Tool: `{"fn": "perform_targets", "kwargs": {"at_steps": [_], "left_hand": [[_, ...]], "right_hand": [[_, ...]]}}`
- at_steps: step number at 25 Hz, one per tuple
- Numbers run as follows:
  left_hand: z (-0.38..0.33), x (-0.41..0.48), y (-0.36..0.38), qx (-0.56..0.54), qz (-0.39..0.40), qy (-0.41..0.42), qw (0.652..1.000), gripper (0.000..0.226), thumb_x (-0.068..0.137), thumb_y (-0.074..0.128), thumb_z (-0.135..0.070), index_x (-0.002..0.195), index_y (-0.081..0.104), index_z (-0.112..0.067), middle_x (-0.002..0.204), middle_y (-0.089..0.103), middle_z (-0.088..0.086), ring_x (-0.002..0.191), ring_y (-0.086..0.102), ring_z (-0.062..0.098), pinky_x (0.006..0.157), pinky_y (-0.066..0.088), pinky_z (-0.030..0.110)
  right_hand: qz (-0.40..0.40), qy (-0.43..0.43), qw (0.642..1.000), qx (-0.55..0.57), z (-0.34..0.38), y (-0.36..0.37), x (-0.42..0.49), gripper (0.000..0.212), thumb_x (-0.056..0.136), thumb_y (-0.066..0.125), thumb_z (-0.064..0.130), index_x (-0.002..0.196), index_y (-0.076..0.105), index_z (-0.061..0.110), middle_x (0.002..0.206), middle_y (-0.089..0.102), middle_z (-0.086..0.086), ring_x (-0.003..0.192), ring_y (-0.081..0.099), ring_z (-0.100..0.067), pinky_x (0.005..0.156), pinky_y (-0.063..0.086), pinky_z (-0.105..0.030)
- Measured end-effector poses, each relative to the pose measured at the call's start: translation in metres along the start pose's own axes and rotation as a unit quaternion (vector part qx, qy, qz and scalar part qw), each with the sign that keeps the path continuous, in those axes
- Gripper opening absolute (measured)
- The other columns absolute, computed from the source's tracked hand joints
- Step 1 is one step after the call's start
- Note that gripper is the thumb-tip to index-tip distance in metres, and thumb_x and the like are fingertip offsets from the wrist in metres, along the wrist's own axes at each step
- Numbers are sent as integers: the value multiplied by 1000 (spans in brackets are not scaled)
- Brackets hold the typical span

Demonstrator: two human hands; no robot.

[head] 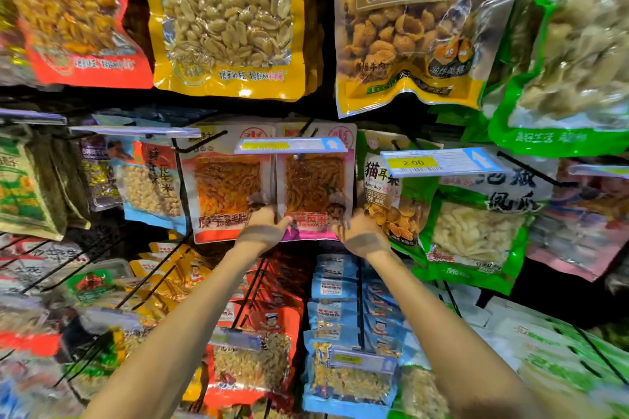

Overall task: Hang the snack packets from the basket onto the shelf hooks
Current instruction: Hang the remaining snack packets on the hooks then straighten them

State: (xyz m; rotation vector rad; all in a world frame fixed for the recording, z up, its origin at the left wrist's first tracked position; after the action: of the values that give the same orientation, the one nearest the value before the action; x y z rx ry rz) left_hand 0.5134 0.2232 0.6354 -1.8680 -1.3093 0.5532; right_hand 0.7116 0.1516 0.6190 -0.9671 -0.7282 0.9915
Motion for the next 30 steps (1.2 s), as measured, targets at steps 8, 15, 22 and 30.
{"fn": "perform_targets", "kwargs": {"at_steps": [8, 15, 22, 30], "left_hand": [[-3, -48, -13, 291, 3, 71, 954, 60, 96, 44, -40, 147, 27, -14, 141, 43, 13, 122, 49, 36, 92, 49, 48], [-16, -97, -33, 348, -46, 94, 932, 57, 92, 54, -46, 137, 43, -13, 127, 57, 12, 117, 55, 37, 92, 45, 48], [-37, -124, -11, 344, -11, 127, 930, 55, 95, 49, -48, 138, 42, -14, 132, 53, 14, 125, 46, 37, 97, 41, 50], [-87, -122, 20, 319, 22, 146, 936, 53, 98, 46, -44, 141, 41, -14, 134, 51, 15, 127, 43, 38, 101, 39, 52]], "right_hand": [[48, 21, 977, -209, 21, -29, -58, 64, 97, 46, 49, 147, 29, 14, 153, 29, -10, 139, 32, -31, 106, 38, -43], [-12, -23, 973, -229, 28, -55, -113, 51, 96, 52, 37, 137, 44, 9, 149, 30, -13, 134, 29, -36, 104, 35, -49], [-59, 9, 969, -239, 7, -83, -164, 50, 97, 50, 36, 139, 38, 13, 138, 46, -13, 117, 53, -33, 88, 44, -45], [-92, 19, 953, -287, -39, -111, -166, 34, 99, 46, 40, 114, 60, 13, 108, 67, -8, 100, 62, -28, 73, 41, -34]]}}
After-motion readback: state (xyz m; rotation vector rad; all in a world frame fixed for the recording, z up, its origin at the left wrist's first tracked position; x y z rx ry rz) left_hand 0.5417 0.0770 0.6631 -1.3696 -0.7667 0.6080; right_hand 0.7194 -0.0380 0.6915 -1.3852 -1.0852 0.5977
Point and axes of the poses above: each hand's wrist, its own x-axis towards the middle knuckle, its own y-axis out of the palm, z = x × y, the point moved 7 cm from there along x, towards the middle knuckle
